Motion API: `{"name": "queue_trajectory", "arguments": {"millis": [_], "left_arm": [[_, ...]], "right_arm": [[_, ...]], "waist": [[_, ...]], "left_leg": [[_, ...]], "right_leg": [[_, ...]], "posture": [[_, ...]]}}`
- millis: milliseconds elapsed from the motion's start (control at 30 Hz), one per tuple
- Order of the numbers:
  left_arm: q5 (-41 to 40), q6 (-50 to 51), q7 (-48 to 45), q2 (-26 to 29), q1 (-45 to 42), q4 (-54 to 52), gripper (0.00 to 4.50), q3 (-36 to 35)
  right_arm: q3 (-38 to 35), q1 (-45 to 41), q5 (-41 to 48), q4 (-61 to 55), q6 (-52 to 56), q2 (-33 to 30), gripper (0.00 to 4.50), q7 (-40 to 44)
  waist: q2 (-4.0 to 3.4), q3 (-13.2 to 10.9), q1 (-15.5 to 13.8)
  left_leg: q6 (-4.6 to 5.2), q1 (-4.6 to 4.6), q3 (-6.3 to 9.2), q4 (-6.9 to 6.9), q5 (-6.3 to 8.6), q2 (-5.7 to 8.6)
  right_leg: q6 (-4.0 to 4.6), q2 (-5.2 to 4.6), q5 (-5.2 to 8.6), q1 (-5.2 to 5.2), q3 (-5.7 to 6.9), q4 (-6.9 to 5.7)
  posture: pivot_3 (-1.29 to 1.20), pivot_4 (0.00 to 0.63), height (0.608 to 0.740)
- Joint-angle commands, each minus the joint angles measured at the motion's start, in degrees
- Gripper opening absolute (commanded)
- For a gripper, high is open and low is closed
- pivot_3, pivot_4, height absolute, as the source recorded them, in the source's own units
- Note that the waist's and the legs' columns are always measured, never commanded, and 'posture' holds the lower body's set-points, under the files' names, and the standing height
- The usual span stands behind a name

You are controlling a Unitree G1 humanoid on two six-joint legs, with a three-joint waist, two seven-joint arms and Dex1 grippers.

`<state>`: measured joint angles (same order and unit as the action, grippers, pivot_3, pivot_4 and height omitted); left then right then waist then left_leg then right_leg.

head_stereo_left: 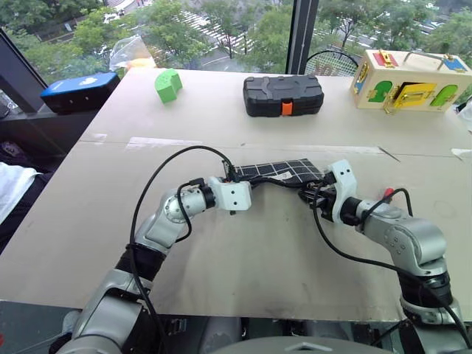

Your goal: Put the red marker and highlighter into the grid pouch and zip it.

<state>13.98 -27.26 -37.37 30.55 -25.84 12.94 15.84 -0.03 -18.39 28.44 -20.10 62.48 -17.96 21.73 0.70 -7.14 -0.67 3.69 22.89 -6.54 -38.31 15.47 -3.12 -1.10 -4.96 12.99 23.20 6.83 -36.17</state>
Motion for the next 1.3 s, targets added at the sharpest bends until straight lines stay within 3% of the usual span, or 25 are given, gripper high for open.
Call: {"name": "queue_trajectory", "arguments": {"millis": [33,200,433,867,1033,1300], "left_arm": [[-0.8,0.8,0.9,-0.5,-0.5,-3.7,0.0,-1.2],[-0.7,1.7,0.9,-0.5,-0.4,-4.4,0.0,-1.1],[0.2,2.5,0.5,-1.9,-1.1,-4.1,0.0,0.3],[2.7,0.0,0.7,-3.3,-2.0,-1.2,0.0,2.5],[2.6,-1.0,0.5,-2.7,-0.4,-1.9,0.0,2.3],[0.5,-2.2,-1.1,0.6,2.7,-3.0,0.0,0.9]], "right_arm": [[-2.2,-0.9,2.3,0.8,1.1,1.8,0.09,-0.4],[-2.9,-1.4,4.0,-0.3,2.9,2.8,0.09,-0.4],[1.9,-6.1,5.3,0.5,4.0,8.8,0.09,-0.2],[10.1,-11.6,3.8,5.3,1.4,11.5,0.09,2.7],[7.2,-14.0,4.3,9.2,0.7,14.6,0.09,2.2],[3.4,-11.7,5.8,7.5,2.3,9.2,0.09,4.5]], "waist": [[-0.01,0.0,0.0],[-0.01,0.0,0.1],[-0.03,0.0,0.7],[-0.03,0.0,1.4],[-0.02,0.0,1.3],[-0.03,0.0,1.4]], "left_leg": [[0.0,0.0,-0.01,0.0,0.0,0.0],[-0.02,0.0,-0.01,0.0,-0.01,0.0],[0.0,0.0,-0.01,0.01,0.0,-0.02],[-0.12,0.02,-0.04,0.01,-0.07,0.0],[-0.19,0.03,-0.08,0.03,-0.11,-0.01],[-0.19,0.04,-0.11,0.03,-0.11,0.0]], "right_leg": [[0.0,0.0,0.0,0.0,0.0,0.0],[0.0,0.0,0.0,0.0,0.0,0.0],[0.0,0.01,0.0,0.07,-0.01,-0.09],[0.0,0.0,0.0,0.12,-0.04,-0.16],[0.0,-0.01,-0.01,0.17,-0.06,-0.2],[0.0,-0.06,-0.01,0.18,-0.09,-0.17]], "posture": [[0.0,0.15,0.74],[0.0,0.15,0.74],[0.0,0.15,0.74],[0.0,0.15,0.74],[0.0,0.15,0.74],[0.0,0.15,0.74]]}}
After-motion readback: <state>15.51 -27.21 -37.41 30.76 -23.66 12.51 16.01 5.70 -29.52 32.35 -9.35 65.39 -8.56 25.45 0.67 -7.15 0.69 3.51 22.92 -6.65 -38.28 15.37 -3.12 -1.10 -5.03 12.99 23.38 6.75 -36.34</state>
